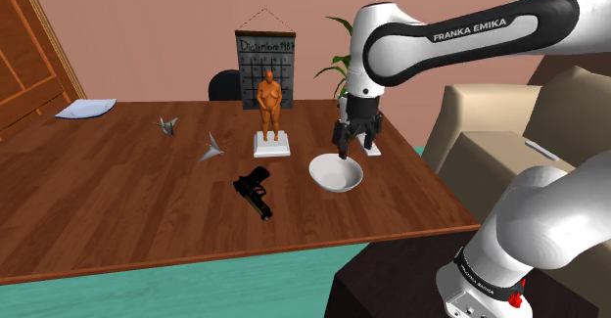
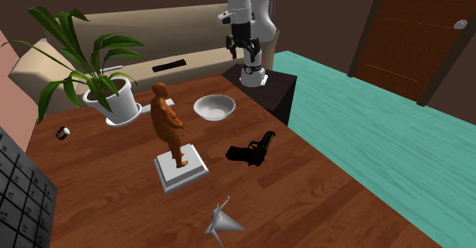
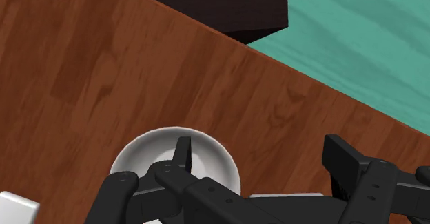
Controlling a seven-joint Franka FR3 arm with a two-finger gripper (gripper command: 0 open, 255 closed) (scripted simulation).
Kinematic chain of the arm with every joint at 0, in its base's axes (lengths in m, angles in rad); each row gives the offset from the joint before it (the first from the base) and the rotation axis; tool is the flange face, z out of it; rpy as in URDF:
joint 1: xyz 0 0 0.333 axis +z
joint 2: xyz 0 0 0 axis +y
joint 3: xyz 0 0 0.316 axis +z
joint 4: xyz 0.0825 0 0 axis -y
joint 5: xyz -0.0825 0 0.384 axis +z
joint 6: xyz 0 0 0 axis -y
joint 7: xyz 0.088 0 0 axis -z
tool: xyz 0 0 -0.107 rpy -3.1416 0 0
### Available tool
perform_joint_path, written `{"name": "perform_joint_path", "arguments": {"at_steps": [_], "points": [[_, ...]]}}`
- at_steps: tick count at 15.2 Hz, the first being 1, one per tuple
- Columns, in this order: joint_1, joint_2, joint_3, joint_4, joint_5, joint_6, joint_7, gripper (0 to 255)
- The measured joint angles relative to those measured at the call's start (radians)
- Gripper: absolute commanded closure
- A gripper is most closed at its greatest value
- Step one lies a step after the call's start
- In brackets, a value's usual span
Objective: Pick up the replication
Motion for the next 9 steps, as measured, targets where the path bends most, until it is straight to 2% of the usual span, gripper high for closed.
{"name": "perform_joint_path", "arguments": {"at_steps": [9], "points": [[0.034, 0.317, 0.103, 0.107, -0.03, 0.248, 0.103, 0]]}}
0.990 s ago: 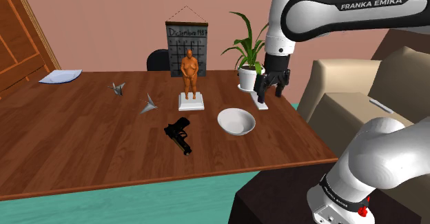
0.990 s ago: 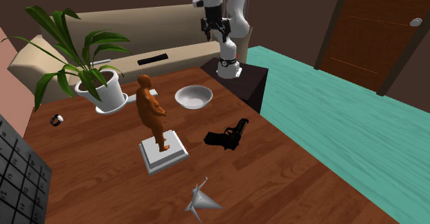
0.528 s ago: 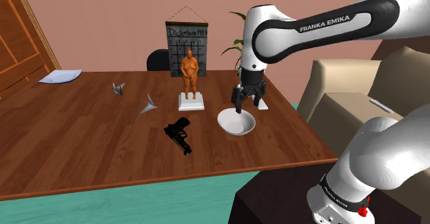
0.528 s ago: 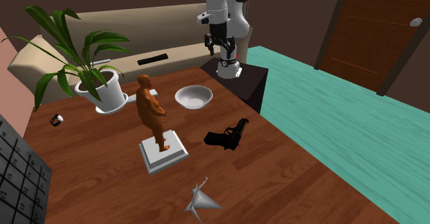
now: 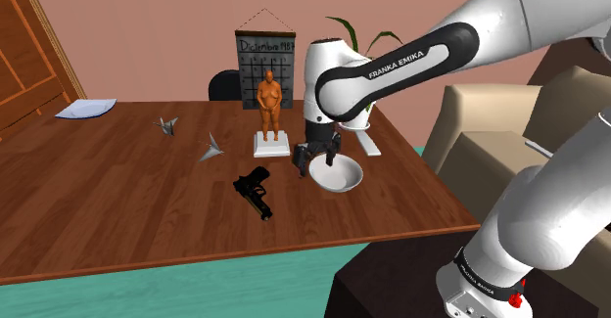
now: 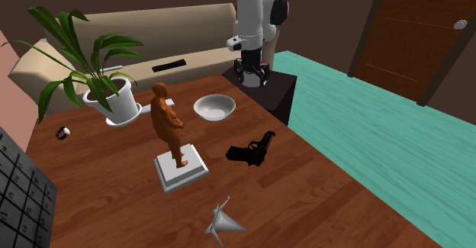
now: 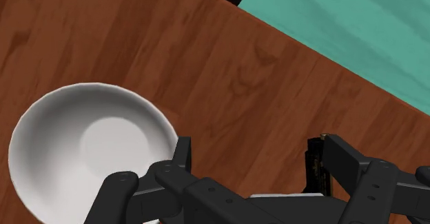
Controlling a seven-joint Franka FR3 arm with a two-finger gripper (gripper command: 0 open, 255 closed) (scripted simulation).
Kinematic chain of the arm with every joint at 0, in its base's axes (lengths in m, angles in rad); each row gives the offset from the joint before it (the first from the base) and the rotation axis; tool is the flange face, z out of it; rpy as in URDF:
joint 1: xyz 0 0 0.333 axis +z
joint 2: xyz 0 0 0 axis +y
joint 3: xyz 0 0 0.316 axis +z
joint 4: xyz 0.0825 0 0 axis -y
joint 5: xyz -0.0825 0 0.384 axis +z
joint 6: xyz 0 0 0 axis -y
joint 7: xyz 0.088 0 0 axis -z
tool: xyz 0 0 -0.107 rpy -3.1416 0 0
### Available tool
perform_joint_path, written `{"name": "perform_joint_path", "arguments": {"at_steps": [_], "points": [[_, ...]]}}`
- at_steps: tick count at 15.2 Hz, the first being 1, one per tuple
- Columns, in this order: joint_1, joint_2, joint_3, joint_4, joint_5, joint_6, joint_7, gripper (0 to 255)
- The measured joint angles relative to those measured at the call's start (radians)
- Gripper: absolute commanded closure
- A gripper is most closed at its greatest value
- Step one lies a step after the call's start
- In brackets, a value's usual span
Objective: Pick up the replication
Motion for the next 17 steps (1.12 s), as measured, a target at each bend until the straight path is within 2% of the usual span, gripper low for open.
{"name": "perform_joint_path", "arguments": {"at_steps": [7, 13, 17], "points": [[0.03, 0.269, 0.037, 0.161, -0.101, 0.125, 0.097, 0], [0.093, 0.508, 0.032, 0.361, -0.208, 0.172, 0.188, 0], [0.131, 0.623, 0.019, 0.466, -0.252, 0.185, 0.22, 0]]}}
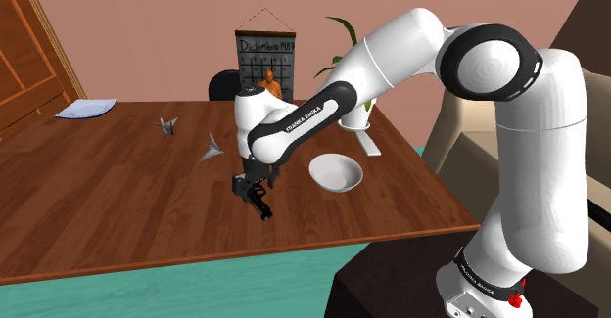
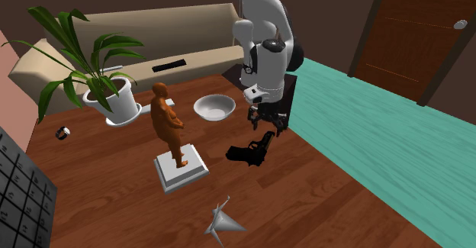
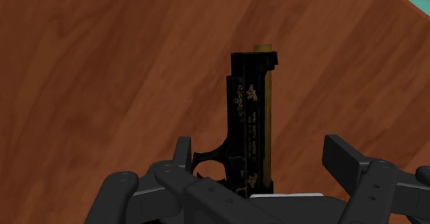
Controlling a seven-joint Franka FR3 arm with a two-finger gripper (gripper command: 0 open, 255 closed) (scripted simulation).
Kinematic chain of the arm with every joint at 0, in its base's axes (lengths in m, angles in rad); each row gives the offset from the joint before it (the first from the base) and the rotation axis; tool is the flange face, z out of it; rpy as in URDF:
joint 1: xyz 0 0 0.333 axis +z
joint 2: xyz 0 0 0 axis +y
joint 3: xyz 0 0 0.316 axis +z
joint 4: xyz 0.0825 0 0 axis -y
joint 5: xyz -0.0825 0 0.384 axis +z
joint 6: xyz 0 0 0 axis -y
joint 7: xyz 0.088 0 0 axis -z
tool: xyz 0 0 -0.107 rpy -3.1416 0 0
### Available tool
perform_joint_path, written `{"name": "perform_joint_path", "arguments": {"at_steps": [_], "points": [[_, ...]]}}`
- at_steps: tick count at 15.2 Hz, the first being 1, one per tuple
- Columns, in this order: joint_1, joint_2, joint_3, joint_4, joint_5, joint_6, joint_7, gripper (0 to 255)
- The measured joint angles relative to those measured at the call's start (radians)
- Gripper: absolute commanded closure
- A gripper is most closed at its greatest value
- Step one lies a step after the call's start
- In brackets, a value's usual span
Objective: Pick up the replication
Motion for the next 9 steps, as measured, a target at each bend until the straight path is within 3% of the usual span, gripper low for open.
{"name": "perform_joint_path", "arguments": {"at_steps": [7, 8, 9], "points": [[0.013, 0.066, -0.014, 0.002, -0.023, 0.063, 0.014, 0], [0.014, 0.069, -0.015, 0.002, -0.024, 0.066, 0.015, 255], [0.015, 0.071, -0.016, 0.002, -0.025, 0.069, 0.016, 255]]}}
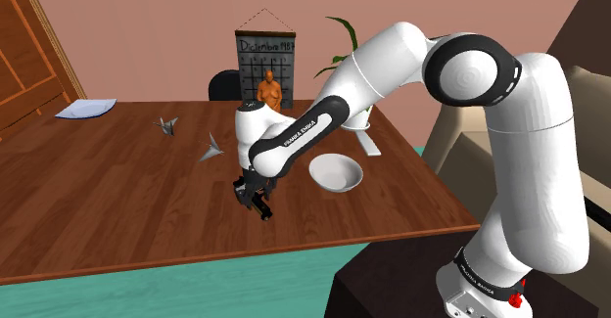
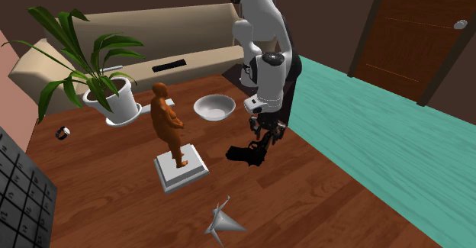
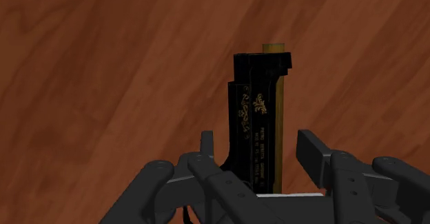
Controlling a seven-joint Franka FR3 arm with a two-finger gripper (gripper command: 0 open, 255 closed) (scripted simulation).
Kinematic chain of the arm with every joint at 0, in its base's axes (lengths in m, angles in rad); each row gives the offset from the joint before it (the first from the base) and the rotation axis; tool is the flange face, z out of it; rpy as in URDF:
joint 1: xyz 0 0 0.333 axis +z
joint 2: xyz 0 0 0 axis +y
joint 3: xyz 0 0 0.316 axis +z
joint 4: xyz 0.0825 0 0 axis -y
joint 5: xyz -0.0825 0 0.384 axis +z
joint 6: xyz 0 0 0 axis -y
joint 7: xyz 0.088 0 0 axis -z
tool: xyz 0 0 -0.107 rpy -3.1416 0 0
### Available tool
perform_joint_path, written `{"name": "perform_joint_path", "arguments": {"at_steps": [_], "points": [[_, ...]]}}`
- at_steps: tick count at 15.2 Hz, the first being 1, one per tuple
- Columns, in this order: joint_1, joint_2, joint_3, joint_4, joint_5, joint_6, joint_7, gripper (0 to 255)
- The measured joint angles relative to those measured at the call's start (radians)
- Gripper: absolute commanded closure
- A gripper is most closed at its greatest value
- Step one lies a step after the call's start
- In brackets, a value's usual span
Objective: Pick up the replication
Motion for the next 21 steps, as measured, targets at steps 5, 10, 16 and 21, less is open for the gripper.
{"name": "perform_joint_path", "arguments": {"at_steps": [5, 10, 16, 21], "points": [[0.001, 0.001, 0.0, 0.001, -0.001, 0.001, 0.001, 255], [0.0, -0.003, 0.001, 0.001, 0.001, -0.003, 0.0, 255], [-0.01, -0.054, 0.012, 0.004, 0.018, -0.056, -0.012, 255], [-0.014, -0.093, 0.021, 0.016, 0.032, -0.106, -0.017, 255]]}}
